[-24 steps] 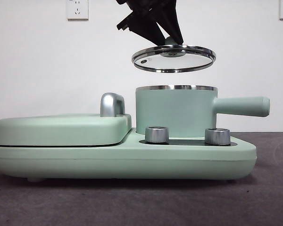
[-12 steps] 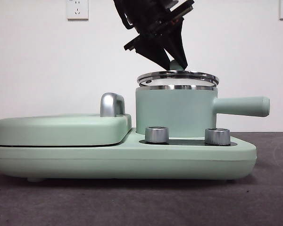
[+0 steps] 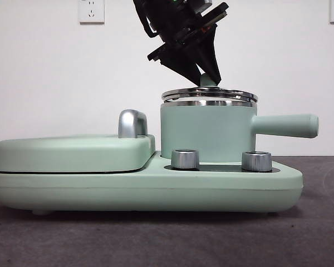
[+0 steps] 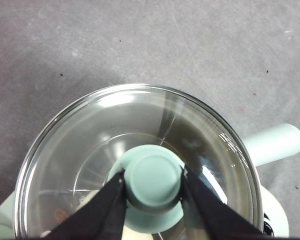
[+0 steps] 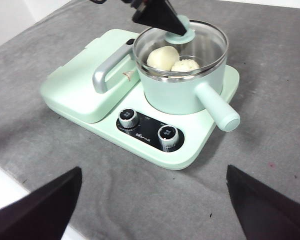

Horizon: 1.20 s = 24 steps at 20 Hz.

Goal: Put the buns in a small steamer

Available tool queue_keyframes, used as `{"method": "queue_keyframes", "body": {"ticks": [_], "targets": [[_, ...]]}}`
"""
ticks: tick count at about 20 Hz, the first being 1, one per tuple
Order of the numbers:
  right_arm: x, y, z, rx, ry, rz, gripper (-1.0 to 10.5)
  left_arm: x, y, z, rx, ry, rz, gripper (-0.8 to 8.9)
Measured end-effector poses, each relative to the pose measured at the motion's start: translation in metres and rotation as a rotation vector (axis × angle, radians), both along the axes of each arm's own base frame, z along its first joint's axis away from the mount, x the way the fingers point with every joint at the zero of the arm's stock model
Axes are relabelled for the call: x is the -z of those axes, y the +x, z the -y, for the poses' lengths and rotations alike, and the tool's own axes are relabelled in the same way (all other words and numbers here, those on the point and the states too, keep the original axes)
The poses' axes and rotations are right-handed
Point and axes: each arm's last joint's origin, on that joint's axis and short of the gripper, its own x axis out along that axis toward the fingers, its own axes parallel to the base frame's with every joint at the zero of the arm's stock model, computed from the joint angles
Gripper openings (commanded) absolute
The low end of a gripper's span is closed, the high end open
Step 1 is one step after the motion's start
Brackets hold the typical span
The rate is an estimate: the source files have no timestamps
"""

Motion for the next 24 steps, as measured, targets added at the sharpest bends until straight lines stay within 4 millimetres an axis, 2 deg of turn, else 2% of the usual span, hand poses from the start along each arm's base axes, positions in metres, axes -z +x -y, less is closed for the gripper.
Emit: {"method": "queue_keyframes", "body": {"ticks": [11,12,14,15,16,18,21,23,24], "targets": [[0.0,0.0,0.0,0.001,0.0,0.0,4.6,0.005,0.001,0.0,0.019,0.017,-0.005,0.41],[0.0,0.0,0.0,0.001,0.0,0.0,4.6,0.005,0.001,0.0,0.018,0.016,-0.006,1.09],[0.0,0.0,0.0,0.001,0.0,0.0,4.6,0.005,0.002,0.001,0.014,0.014,-0.014,3.69],[0.0,0.0,0.0,0.001,0.0,0.0,4.6,0.006,0.002,0.001,0.019,0.005,-0.017,4.46],[0.0,0.0,0.0,0.001,0.0,0.0,4.6,0.005,0.001,0.002,0.016,0.003,-0.022,4.78],[0.0,0.0,0.0,0.001,0.0,0.0,4.6,0.003,0.0,0.0,-0.003,0.006,-0.051,4.77],[0.0,0.0,0.0,0.001,0.0,0.0,4.6,-0.018,-0.015,-0.013,-0.019,0.028,-0.095,4.72],[0.0,0.0,0.0,0.001,0.0,0.001,4.6,-0.048,-0.038,-0.031,-0.021,0.022,-0.092,4.69],[0.0,0.0,0.0,0.001,0.001,0.001,4.6,-0.07,-0.054,-0.045,-0.02,0.009,-0.077,4.69]]}}
